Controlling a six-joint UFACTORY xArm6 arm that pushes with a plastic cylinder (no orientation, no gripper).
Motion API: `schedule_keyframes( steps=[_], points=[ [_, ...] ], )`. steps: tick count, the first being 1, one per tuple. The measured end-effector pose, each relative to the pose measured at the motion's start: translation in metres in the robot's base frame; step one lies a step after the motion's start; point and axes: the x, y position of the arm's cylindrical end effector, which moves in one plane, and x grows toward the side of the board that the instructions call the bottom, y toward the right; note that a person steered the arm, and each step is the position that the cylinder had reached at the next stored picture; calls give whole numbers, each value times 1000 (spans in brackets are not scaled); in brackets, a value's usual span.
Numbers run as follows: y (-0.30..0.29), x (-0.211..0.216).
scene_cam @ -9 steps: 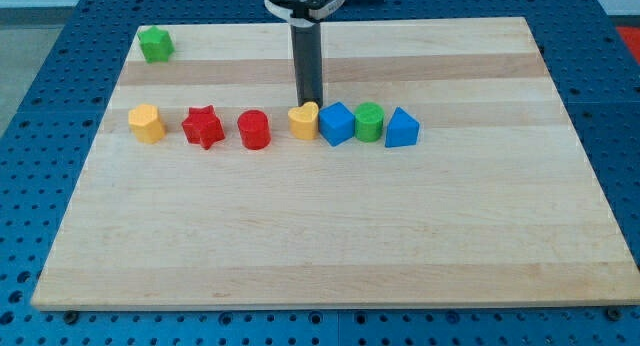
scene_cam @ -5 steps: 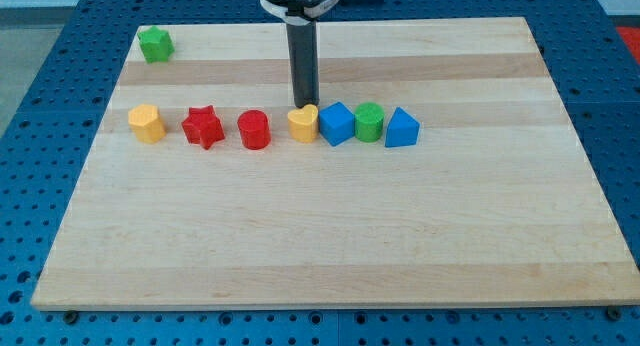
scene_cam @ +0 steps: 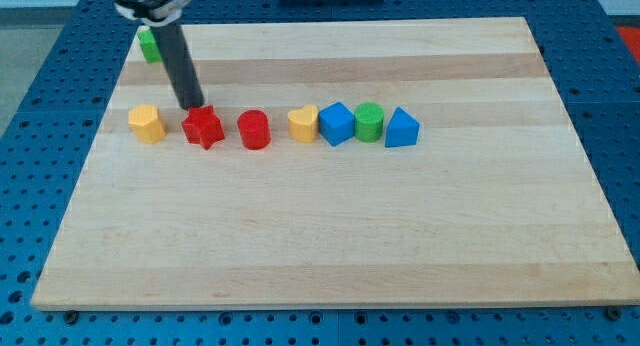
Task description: Move the yellow hexagon closer to the left of the red star
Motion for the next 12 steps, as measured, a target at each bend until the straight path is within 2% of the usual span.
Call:
schedule_keyframes(
  steps=[2, 4, 5, 6, 8, 12],
  points=[
    [-38, 7],
    [-40, 28],
    [-49, -4],
    [-99, -20],
    [-106, -18],
    [-106, 75]
  ],
)
